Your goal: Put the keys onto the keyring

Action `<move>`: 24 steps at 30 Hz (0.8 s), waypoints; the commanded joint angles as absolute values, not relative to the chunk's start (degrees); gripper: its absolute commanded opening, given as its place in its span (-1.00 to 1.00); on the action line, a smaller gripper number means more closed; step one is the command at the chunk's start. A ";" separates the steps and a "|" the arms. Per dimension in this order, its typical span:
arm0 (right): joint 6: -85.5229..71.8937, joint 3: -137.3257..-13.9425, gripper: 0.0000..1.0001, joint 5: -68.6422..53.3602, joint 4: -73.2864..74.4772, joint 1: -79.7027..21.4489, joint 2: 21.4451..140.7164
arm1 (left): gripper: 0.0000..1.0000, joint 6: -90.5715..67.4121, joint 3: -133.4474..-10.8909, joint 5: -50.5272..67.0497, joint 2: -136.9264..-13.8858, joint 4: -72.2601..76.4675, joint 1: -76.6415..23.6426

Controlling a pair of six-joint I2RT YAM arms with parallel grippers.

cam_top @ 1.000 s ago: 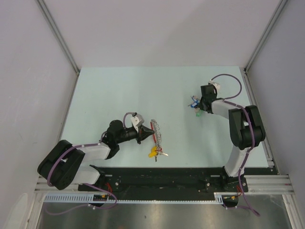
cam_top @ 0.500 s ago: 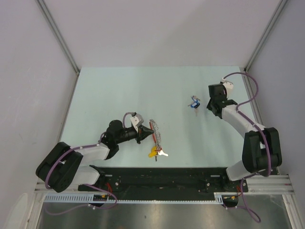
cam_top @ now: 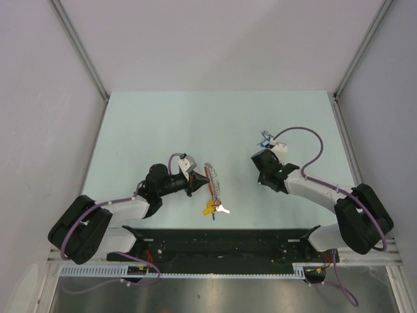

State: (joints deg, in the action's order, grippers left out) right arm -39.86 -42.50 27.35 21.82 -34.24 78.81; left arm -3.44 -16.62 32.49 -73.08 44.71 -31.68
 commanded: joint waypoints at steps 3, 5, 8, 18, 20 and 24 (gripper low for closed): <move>-49.92 -42.63 -1.00 26.81 18.99 -43.24 83.31 | -0.99 -2.20 -18.46 30.94 -70.67 43.77 -31.38; -50.10 -42.54 -1.00 25.40 17.23 -45.08 85.15 | -1.00 -1.93 -18.46 30.76 -70.23 43.51 -31.38; -49.31 -42.80 -0.96 23.47 14.95 -45.62 86.92 | -0.99 -1.41 -18.46 30.15 -69.70 42.54 -31.38; -44.74 -43.77 -0.34 19.78 14.85 -45.00 84.13 | -0.97 -1.23 -18.55 30.32 -69.96 42.45 -31.38; -43.33 -43.77 -0.23 19.08 15.55 -44.56 82.45 | -0.96 -1.23 -18.63 30.41 -69.78 42.45 -31.46; -40.44 -43.77 -0.06 16.45 18.54 -41.67 78.93 | -0.96 -1.23 -18.63 30.59 -69.70 42.45 -31.38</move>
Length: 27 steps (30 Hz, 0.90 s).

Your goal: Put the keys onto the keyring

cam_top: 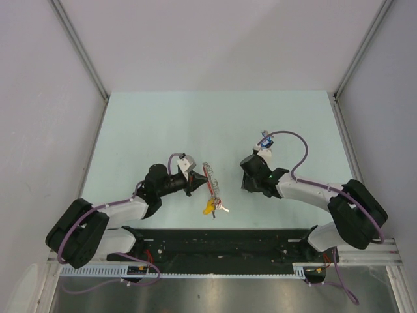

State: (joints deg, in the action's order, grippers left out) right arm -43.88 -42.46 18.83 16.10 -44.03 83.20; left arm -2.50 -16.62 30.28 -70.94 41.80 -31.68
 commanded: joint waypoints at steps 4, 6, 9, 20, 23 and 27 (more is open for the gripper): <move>-35.25 -43.33 0.12 10.73 19.16 -36.32 77.96 | -0.95 -1.41 -18.72 31.02 -69.61 42.54 -31.38; -33.32 -42.02 0.13 7.06 18.38 -34.72 77.43 | -0.95 -1.41 -18.72 31.20 -69.52 42.45 -31.38; -32.70 -40.35 0.19 1.44 16.71 -31.12 76.99 | -0.95 -1.41 -18.55 31.20 -69.08 42.36 -31.38; -33.05 -35.25 0.30 -8.43 11.43 -28.21 79.54 | -0.95 -1.32 -18.63 31.38 -68.82 42.10 -31.38; -33.05 -34.98 0.30 -11.42 10.29 -29.26 79.98 | -0.95 -1.23 -18.63 31.38 -68.91 42.01 -31.38; -33.57 -34.98 0.30 -14.58 7.40 -31.90 80.07 | -0.95 -1.06 -18.72 31.38 -69.34 42.01 -31.38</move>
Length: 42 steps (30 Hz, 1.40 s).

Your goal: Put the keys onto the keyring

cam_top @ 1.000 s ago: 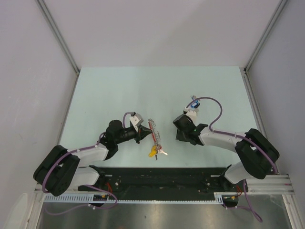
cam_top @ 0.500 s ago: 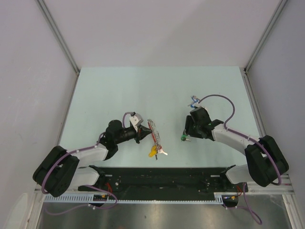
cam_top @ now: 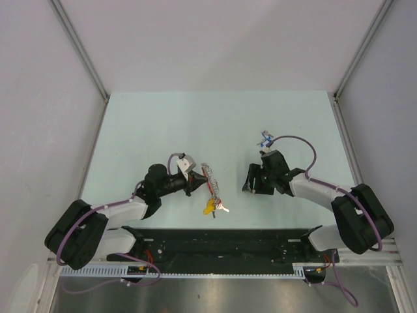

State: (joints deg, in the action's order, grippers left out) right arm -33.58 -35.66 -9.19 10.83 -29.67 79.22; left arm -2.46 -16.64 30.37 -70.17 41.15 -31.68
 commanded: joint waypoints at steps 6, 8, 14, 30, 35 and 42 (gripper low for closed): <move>-33.14 -35.50 0.36 -20.82 1.59 -34.19 81.48 | -0.95 -0.18 -18.55 32.08 -70.40 42.89 -31.38; -32.17 -36.12 0.36 -21.53 2.02 -34.10 80.60 | -0.95 1.48 -18.37 32.52 -70.58 43.42 -31.38; -24.97 -39.37 0.37 -20.05 6.59 -31.56 75.86 | -0.95 4.65 -18.28 36.29 -71.89 45.52 -31.38; -17.67 -39.73 0.38 -22.67 -3.25 -22.85 85.78 | -0.94 4.13 -17.49 42.28 -79.19 57.85 -31.38; -18.02 -39.81 0.38 -24.70 -2.20 -22.94 86.93 | -0.97 5.36 -17.84 38.59 -78.40 55.46 -31.38; -17.93 -39.11 0.34 -22.33 5.97 -26.18 83.68 | -0.99 5.98 -18.11 36.56 -77.96 53.09 -31.38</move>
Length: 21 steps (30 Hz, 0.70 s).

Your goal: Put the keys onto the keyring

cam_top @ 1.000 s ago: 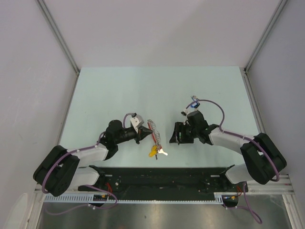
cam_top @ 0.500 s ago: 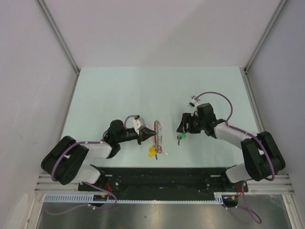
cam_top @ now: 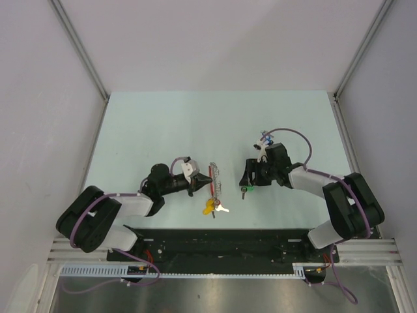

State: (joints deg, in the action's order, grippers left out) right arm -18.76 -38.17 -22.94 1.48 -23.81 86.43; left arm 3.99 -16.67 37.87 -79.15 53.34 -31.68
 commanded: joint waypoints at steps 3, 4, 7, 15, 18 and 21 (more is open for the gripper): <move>-19.16 -37.97 0.33 -21.45 7.29 -27.86 82.88 | -0.99 5.98 -18.11 36.30 -77.70 52.65 -31.20; -19.51 -37.71 0.32 -21.45 7.12 -28.91 82.36 | -0.99 5.89 -18.11 36.39 -77.61 52.65 -31.20; -22.05 -35.95 0.32 -21.45 5.63 -31.45 81.22 | -0.99 5.71 -17.93 36.39 -77.34 52.82 -31.20; -24.44 -35.33 0.31 -20.66 4.66 -36.12 78.93 | -0.99 5.36 -17.58 36.47 -76.73 52.82 -31.20; -21.72 -35.33 0.29 -17.15 5.88 -36.04 76.30 | -0.99 5.36 -17.40 36.39 -76.46 52.73 -31.20; -20.31 -35.25 0.22 -11.09 6.33 -36.12 74.10 | -0.99 5.45 -17.40 36.21 -76.46 52.56 -31.11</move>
State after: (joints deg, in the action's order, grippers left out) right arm -22.74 -35.42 -18.55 6.00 -36.05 78.00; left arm 4.14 -16.71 36.25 -77.93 51.92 -31.57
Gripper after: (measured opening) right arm 0.635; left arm 0.009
